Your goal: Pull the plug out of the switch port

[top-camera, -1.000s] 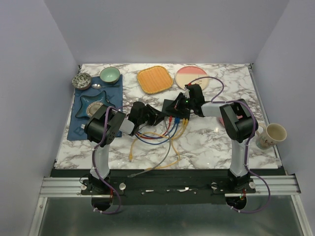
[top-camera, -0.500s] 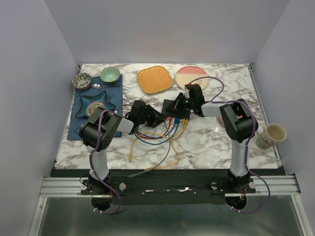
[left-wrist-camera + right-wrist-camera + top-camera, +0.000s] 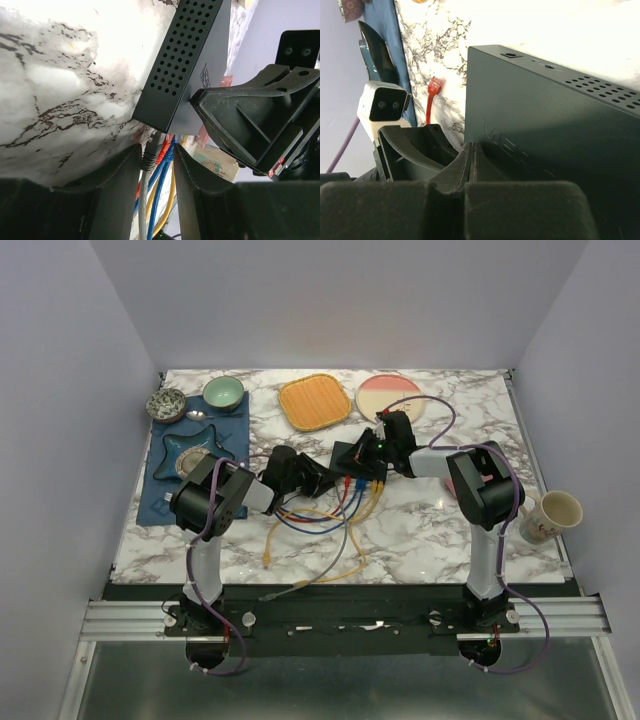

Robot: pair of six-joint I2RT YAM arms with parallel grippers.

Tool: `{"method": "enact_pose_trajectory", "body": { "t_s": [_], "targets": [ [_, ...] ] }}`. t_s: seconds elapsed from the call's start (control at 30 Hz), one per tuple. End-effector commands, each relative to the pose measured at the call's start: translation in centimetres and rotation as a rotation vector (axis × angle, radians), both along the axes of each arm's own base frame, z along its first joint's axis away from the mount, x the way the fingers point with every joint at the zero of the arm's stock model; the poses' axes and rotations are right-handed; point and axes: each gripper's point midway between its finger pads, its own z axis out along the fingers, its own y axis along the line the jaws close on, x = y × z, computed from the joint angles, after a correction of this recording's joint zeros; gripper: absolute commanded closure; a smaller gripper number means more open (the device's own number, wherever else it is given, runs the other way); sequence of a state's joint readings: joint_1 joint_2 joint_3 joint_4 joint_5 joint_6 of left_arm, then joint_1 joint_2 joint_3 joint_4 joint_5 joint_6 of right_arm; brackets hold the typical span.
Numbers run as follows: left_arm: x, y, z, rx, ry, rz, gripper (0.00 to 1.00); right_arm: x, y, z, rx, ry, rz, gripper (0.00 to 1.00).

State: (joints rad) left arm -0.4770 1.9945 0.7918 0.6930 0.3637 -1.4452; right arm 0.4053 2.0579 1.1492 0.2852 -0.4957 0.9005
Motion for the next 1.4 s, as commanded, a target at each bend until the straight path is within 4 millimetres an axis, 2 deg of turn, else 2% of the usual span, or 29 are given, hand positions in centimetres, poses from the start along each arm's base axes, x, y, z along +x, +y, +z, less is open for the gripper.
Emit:
{"method": "enact_pose_trajectory", "body": {
  "t_s": [0.0,0.27,0.73,0.8,1.13,1.37],
  "targets": [
    [-1.0,1.2,-4.2,0.07,0.113,0.035,0.55,-1.1,-1.3,-3.2,-0.074,0.082,-0.024,0.99],
    [-0.7,2.6,-5.1,0.046,0.143,0.087,0.59,-1.1,-1.3,-3.2,-0.074,0.078,-0.023,0.99],
    [0.5,4.5,-4.9,0.104,0.159,0.18,0.53,-1.3,-1.3,-3.2,-0.069,0.08,-0.023,0.99],
    [0.8,4.2,-4.9,0.099,0.153,0.168,0.53,-1.2,-1.3,-3.2,-0.067,0.077,-0.022,0.99],
    [-0.4,2.0,-5.8,0.117,0.157,0.078,0.53,-1.1,-1.2,-3.2,-0.063,0.079,-0.022,0.99],
    [-0.6,1.9,-6.3,0.16,0.16,0.058,0.6,-1.2,-1.2,-3.3,-0.066,0.078,-0.023,0.99]
  ]
}}
